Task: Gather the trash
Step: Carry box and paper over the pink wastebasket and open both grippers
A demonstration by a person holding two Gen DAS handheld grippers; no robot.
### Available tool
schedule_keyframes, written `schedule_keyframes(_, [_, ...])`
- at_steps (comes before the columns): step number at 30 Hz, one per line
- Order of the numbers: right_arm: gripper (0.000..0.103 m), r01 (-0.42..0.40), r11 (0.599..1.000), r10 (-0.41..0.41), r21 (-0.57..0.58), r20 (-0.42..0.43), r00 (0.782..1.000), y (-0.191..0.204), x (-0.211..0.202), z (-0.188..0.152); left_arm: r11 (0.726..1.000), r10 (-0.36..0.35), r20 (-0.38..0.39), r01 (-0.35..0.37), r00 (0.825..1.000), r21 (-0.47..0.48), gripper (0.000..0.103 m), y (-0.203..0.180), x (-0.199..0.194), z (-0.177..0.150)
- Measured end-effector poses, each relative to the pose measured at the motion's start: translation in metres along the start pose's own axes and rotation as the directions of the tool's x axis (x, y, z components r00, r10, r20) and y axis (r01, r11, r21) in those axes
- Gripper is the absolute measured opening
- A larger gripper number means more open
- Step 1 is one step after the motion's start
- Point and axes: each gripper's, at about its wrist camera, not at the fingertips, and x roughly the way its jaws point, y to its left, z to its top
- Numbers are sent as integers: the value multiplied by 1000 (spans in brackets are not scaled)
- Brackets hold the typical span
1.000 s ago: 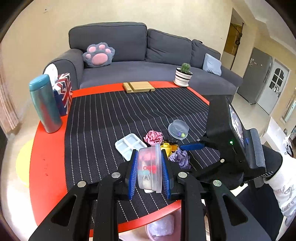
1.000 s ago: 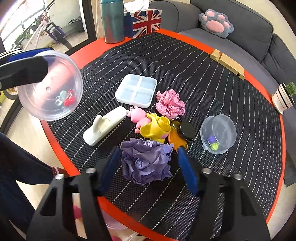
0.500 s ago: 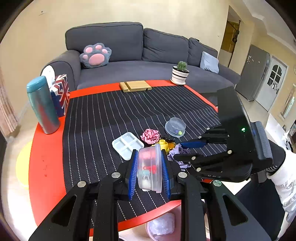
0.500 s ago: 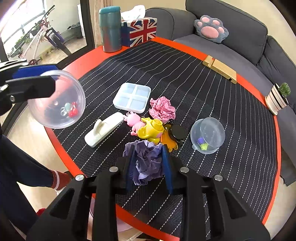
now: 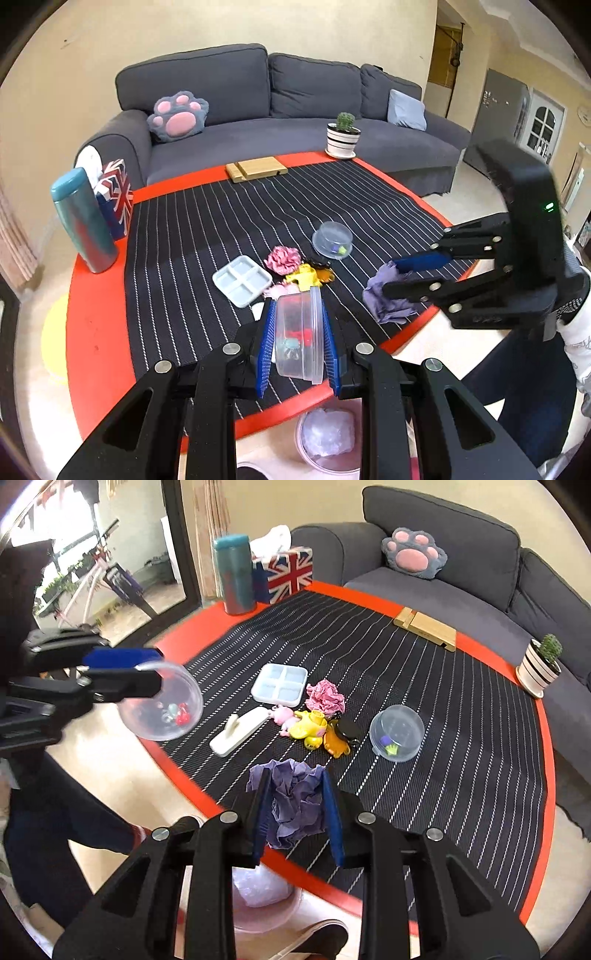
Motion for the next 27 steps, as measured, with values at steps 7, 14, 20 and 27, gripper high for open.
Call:
schedule_keyframes(7, [27, -35, 999, 34, 28, 40, 999, 13, -32, -29, 1000, -20, -19, 20, 1000, 18, 24, -21, -9, -17])
schedule_keyframes(14, [27, -56, 997, 54, 43, 39, 998, 24, -45, -53, 999, -47, -67, 48, 997, 24, 24, -36, -3, -41])
schedule_keyframes(20, [27, -65, 997, 63, 50, 35, 997, 31, -53, -70, 996, -80, -122, 84, 989, 29, 24, -51, 3, -63])
schedule_keyframes(27, [27, -67, 995, 65, 73, 34, 997, 28, -60, -85, 992, -119, -155, 122, 981, 13, 48, -65, 8, -73])
